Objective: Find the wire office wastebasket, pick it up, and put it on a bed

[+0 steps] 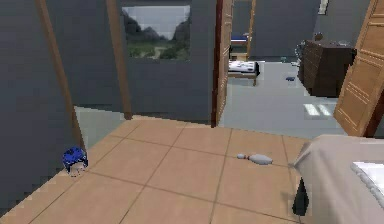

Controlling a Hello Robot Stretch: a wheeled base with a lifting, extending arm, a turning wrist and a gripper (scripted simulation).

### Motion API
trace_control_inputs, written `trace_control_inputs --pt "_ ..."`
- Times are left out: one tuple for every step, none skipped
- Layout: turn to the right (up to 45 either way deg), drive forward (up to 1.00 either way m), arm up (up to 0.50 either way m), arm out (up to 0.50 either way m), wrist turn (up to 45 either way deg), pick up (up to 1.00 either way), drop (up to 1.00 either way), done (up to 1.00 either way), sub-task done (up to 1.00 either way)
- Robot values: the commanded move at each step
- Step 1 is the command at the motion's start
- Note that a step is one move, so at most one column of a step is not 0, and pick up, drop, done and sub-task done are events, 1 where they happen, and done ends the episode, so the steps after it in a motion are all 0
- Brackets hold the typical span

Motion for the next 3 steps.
trace_control_inputs --pt "0.0 0.0 0.0 0.0 3.0 0.0 0.0 0.0 0.0" --pt "0.0 0.0 -0.04 0.0 0.0 0.0 0.0 0.0 0.0" --pt "0.0 0.0 -0.36 0.0 0.0 0.0 0.0 0.0 0.0"
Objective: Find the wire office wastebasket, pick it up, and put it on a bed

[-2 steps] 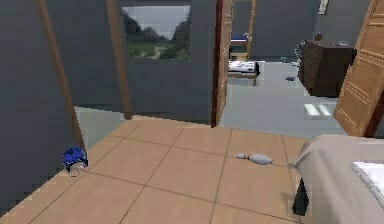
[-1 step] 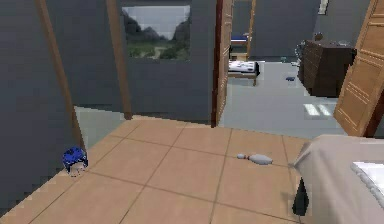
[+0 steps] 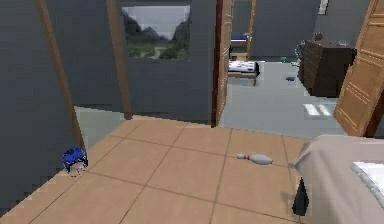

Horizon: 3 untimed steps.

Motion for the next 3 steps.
trace_control_inputs --pt "0.0 0.0 0.0 0.0 0.0 0.0 1.0 0.0 0.0" --pt "0.0 0.0 0.0 -0.1 0.0 0.0 0.0 0.0 0.0" --pt "0.0 0.0 0.0 0.0 0.0 0.0 0.0 1.0 0.0"
